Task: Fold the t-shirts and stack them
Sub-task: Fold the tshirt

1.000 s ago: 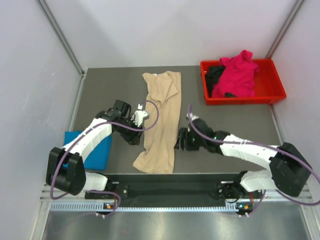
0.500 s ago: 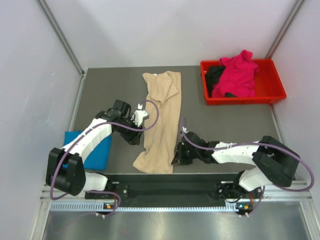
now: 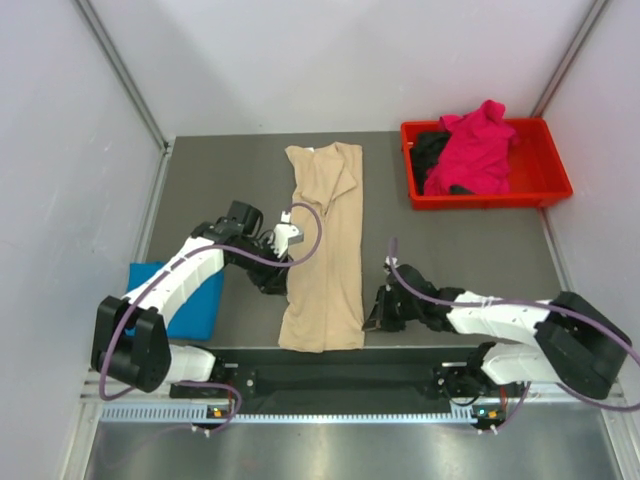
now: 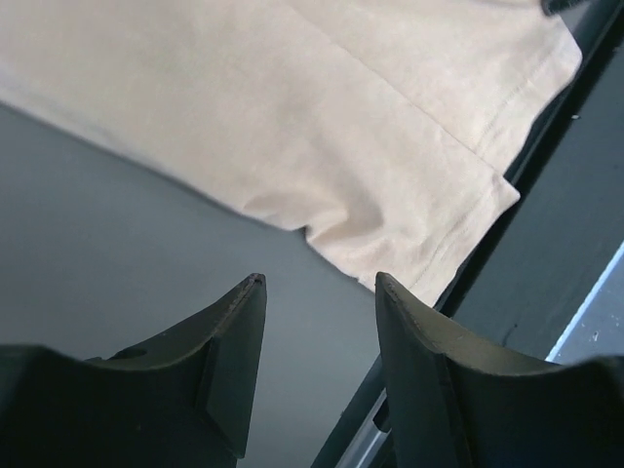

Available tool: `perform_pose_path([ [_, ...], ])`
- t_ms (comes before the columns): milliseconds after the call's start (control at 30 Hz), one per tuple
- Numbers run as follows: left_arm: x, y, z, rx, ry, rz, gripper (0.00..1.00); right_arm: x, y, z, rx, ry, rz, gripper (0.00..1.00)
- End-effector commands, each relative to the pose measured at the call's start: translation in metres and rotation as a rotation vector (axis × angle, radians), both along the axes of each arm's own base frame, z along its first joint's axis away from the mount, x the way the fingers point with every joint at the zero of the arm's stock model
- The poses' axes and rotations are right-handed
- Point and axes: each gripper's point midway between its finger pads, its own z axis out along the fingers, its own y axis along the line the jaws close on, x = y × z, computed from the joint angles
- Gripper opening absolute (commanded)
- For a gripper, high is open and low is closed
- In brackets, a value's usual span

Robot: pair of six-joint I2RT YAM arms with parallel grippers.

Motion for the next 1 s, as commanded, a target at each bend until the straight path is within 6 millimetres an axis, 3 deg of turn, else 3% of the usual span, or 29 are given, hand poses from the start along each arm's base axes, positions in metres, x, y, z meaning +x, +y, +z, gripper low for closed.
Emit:
perform_pose_path([
  [0, -0.005, -0.024, 0.028, -0.114, -0.088, -0.115, 0.53, -0.005, -0.026, -0.002, -0.047, 0.013, 0.01, 0.0],
  [100, -0.009, -0.04, 0.032, -0.143, -0.166, -0.189, 0.52, -0.008, -0.03, -0.001, -0.052, 0.019, 0.04, 0.01],
  [133, -0.01, -0.044, 0.033, -0.159, -0.197, -0.218, 0.52, -0.009, -0.03, -0.002, -0.056, 0.026, 0.049, 0.11],
  [200, -0.014, -0.051, 0.02, -0.168, -0.268, -0.301, 0.52, -0.01, -0.026, 0.003, -0.04, 0.03, 0.07, 0.22],
  [233, -0.02, -0.052, 0.018, -0.184, -0.295, -0.345, 0.53, -0.009, -0.026, 0.004, -0.04, 0.031, 0.068, 0.35],
  [333, -0.037, -0.05, -0.01, -0.169, -0.371, -0.519, 0.54, -0.01, -0.028, 0.004, -0.054, 0.041, 0.069, 0.42],
  [400, -0.053, -0.045, -0.029, -0.143, -0.416, -0.657, 0.56, -0.013, -0.025, 0.007, -0.043, 0.054, 0.085, 0.43],
  [500, -0.058, -0.037, -0.045, -0.071, -0.477, -0.763, 0.56, -0.016, -0.021, 0.011, -0.014, 0.062, 0.086, 0.44],
  [633, -0.061, -0.037, -0.047, -0.056, -0.54, -0.848, 0.59, -0.019, -0.022, 0.005, -0.025, 0.079, 0.084, 0.43],
  [767, -0.08, -0.037, -0.056, -0.059, -0.535, -0.955, 0.6, -0.018, -0.009, 0.002, 0.017, 0.085, 0.086, 0.43],
  [967, -0.1, -0.017, -0.069, -0.007, -0.473, -1.076, 0.59, -0.021, -0.003, 0.0, 0.02, 0.097, 0.105, 0.42],
])
